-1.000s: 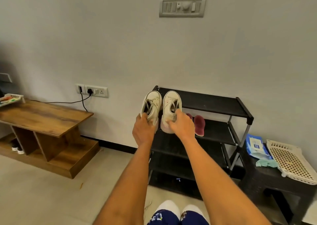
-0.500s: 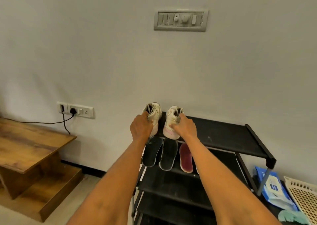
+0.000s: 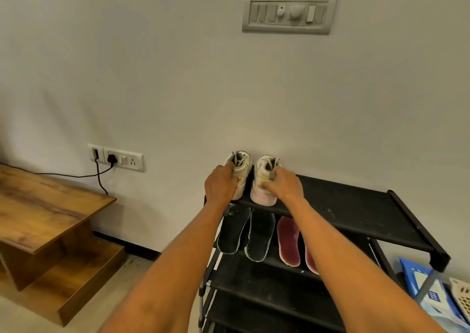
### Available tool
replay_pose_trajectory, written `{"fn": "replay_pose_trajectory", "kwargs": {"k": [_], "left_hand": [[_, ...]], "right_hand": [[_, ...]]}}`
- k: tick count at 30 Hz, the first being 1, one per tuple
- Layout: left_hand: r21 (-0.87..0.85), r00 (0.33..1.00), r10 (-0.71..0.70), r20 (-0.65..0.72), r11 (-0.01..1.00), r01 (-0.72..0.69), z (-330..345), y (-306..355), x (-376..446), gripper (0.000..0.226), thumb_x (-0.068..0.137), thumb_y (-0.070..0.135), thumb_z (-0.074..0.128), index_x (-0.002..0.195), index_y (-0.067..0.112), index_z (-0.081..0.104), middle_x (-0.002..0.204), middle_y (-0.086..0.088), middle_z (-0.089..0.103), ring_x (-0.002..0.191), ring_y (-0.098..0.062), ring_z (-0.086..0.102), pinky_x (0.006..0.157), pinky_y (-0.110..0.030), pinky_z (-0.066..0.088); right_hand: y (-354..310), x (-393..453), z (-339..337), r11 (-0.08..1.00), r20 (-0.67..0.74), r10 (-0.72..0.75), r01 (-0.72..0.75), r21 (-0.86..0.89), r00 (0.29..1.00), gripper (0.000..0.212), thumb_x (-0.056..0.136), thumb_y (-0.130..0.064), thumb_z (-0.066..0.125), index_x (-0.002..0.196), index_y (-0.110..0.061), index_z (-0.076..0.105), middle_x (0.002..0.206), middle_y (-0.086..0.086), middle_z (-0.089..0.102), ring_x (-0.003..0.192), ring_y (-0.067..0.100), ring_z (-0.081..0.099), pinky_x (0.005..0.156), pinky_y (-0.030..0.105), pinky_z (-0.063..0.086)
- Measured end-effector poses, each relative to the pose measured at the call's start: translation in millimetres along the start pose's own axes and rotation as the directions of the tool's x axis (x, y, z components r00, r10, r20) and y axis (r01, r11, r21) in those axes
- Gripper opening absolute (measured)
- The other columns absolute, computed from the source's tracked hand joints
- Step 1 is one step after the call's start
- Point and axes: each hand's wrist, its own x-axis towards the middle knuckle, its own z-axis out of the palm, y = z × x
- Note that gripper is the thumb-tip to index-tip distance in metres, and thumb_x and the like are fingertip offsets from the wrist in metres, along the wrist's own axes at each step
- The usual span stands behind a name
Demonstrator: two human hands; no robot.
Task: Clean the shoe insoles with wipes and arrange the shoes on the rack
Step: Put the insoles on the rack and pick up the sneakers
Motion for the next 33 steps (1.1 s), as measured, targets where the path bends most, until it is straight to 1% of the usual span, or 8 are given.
{"fn": "replay_pose_trajectory", "kwargs": {"k": [6, 14, 17, 19, 21, 26, 29, 33], "left_hand": [[-0.111, 1.000, -0.025, 0.009, 0.993, 0.026, -7, 3, -5, 0.035, 0.091, 0.019, 0.052, 0.126, 0.015, 0.050, 0.113, -0.009, 0.063, 0.101, -0.026, 0.059, 0.077, -0.035, 0.047], [-0.188, 0.998, -0.037, 0.048, 0.981, 0.046, -20, 18, -33, 0.042, 0.092, 0.013, 0.045, 0.134, 0.014, 0.042, 0.120, -0.015, 0.055, 0.104, -0.032, 0.056, 0.080, -0.039, 0.047], [-0.232, 0.994, -0.102, 0.044, 0.967, 0.109, -23, 17, -52, 0.036, 0.095, 0.015, 0.041, 0.131, 0.012, 0.041, 0.121, -0.015, 0.052, 0.101, -0.032, 0.056, 0.076, -0.036, 0.045], [-0.258, 0.985, -0.163, 0.051, 0.951, 0.171, -25, 12, -68, 0.033, 0.096, 0.015, 0.039, 0.128, 0.011, 0.041, 0.123, -0.014, 0.051, 0.103, -0.031, 0.056, 0.078, -0.037, 0.044], [-0.285, 0.974, -0.219, 0.065, 0.931, 0.228, -26, 7, -84, 0.030, 0.096, 0.013, 0.038, 0.126, 0.009, 0.041, 0.124, -0.014, 0.050, 0.104, -0.031, 0.055, 0.080, -0.039, 0.046], [-0.309, 0.960, -0.269, 0.081, 0.909, 0.281, -31, 4, -115, 0.030, 0.098, 0.017, 0.034, 0.125, 0.007, 0.043, 0.122, -0.017, 0.052, 0.107, -0.033, 0.054, 0.084, -0.041, 0.045], [-0.263, 0.941, -0.307, 0.145, 0.905, 0.336, -29, -9, -140, 0.030, 0.098, 0.016, 0.033, 0.124, 0.005, 0.044, 0.121, -0.018, 0.053, 0.107, -0.034, 0.054, 0.085, -0.040, 0.044], [-0.227, 0.909, -0.352, 0.225, 0.888, 0.400, -9, -36, -176, 0.025, 0.099, 0.019, 0.035, 0.117, 0.006, 0.047, 0.115, -0.016, 0.058, 0.101, -0.031, 0.058, 0.088, -0.044, 0.049]], "right_hand": [[-10, -5, -11, 0.999, 0.010, -0.019, 0.019, -0.035, 1.000, 0.040, 0.078, -0.037, 0.069, 0.101, -0.006, 0.059, 0.103, 0.014, 0.064, 0.097, 0.031, 0.059, 0.067, 0.030, 0.036], [-18, -16, -16, 1.000, 0.097, 0.027, -0.028, 0.012, 0.995, 0.044, 0.083, -0.031, 0.066, 0.118, -0.008, 0.051, 0.118, 0.015, 0.058, 0.106, 0.032, 0.056, 0.073, 0.031, 0.039], [-26, -33, -17, 0.999, -0.039, -0.006, 0.008, 0.049, 0.999, 0.049, 0.086, -0.029, 0.062, 0.128, -0.010, 0.046, 0.126, 0.016, 0.046, 0.113, 0.032, 0.050, 0.082, 0.036, 0.043], [-34, -52, -18, 0.997, -0.162, -0.053, 0.062, 0.047, 0.985, 0.040, 0.090, -0.026, 0.056, 0.126, -0.010, 0.050, 0.126, 0.014, 0.045, 0.115, 0.030, 0.048, 0.086, 0.038, 0.044], [-41, -72, -14, 0.990, -0.191, -0.083, 0.103, 0.095, 0.978, 0.030, 0.091, -0.024, 0.053, 0.118, -0.010, 0.056, 0.124, 0.011, 0.048, 0.112, 0.027, 0.050, 0.085, 0.037, 0.044], [-45, -124, 15, 0.978, -0.099, -0.095, 0.111, 0.176, 0.991, 0.021, 0.090, -0.021, 0.055, 0.108, -0.011, 0.059, 0.117, 0.009, 0.051, 0.108, 0.026, 0.052, 0.084, 0.040, 0.046], [-40, -154, 41, 0.981, 0.035, -0.074, 0.066, 0.181, 0.997, 0.023, 0.091, -0.020, 0.056, 0.111, -0.010, 0.058, 0.120, 0.011, 0.049, 0.110, 0.028, 0.051, 0.087, 0.038, 0.045], [-30, -181, 81, 0.982, 0.170, -0.057, 0.025, 0.189, 0.984, 0.020, 0.091, -0.017, 0.055, 0.109, -0.012, 0.059, 0.118, 0.010, 0.050, 0.103, 0.026, 0.055, 0.079, 0.033, 0.042]]}}
